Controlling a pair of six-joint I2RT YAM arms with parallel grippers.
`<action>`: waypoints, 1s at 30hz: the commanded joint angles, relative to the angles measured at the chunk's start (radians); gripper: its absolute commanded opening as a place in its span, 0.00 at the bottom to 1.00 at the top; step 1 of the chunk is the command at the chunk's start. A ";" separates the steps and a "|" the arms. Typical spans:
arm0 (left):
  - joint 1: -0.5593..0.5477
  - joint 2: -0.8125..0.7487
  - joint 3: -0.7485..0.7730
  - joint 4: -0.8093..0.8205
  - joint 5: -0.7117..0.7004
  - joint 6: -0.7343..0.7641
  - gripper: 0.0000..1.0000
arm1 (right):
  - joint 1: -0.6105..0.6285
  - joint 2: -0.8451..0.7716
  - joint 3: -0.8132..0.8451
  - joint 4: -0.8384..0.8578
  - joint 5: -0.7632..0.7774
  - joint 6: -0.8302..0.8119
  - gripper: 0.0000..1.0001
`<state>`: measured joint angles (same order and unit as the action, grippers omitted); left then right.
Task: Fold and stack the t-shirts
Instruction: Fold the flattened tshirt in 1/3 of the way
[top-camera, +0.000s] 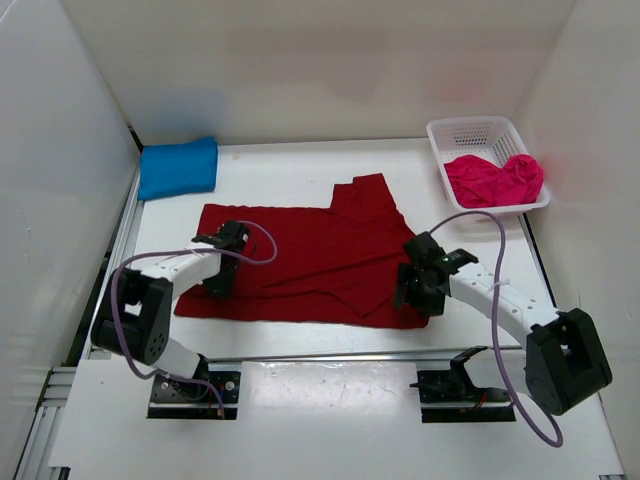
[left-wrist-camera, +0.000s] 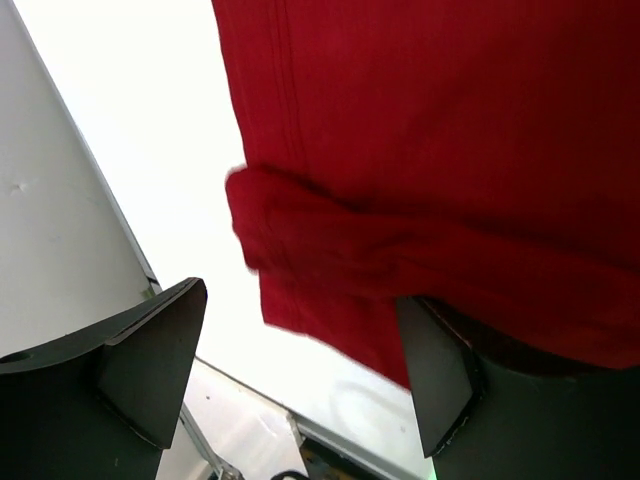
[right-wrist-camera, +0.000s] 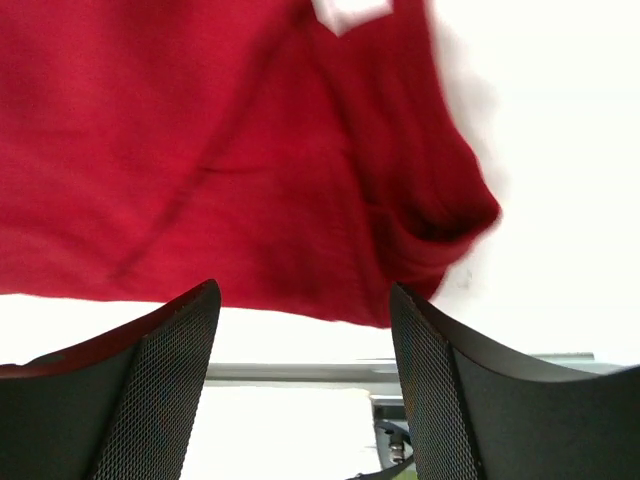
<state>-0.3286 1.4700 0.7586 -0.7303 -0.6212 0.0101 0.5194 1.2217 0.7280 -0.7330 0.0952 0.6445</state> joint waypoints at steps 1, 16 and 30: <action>0.014 0.045 0.056 0.040 -0.037 -0.010 0.87 | 0.001 -0.001 -0.050 -0.028 0.041 0.089 0.73; 0.094 0.294 0.352 0.051 -0.115 -0.010 0.89 | -0.147 -0.062 -0.167 -0.008 0.058 0.121 0.77; 0.451 0.185 0.397 -0.362 0.406 -0.010 0.94 | -0.239 -0.076 -0.177 0.075 -0.078 0.101 0.77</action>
<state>0.0879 1.7260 1.2037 -0.9565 -0.3737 0.0063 0.2985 1.1202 0.5587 -0.7139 0.0795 0.7521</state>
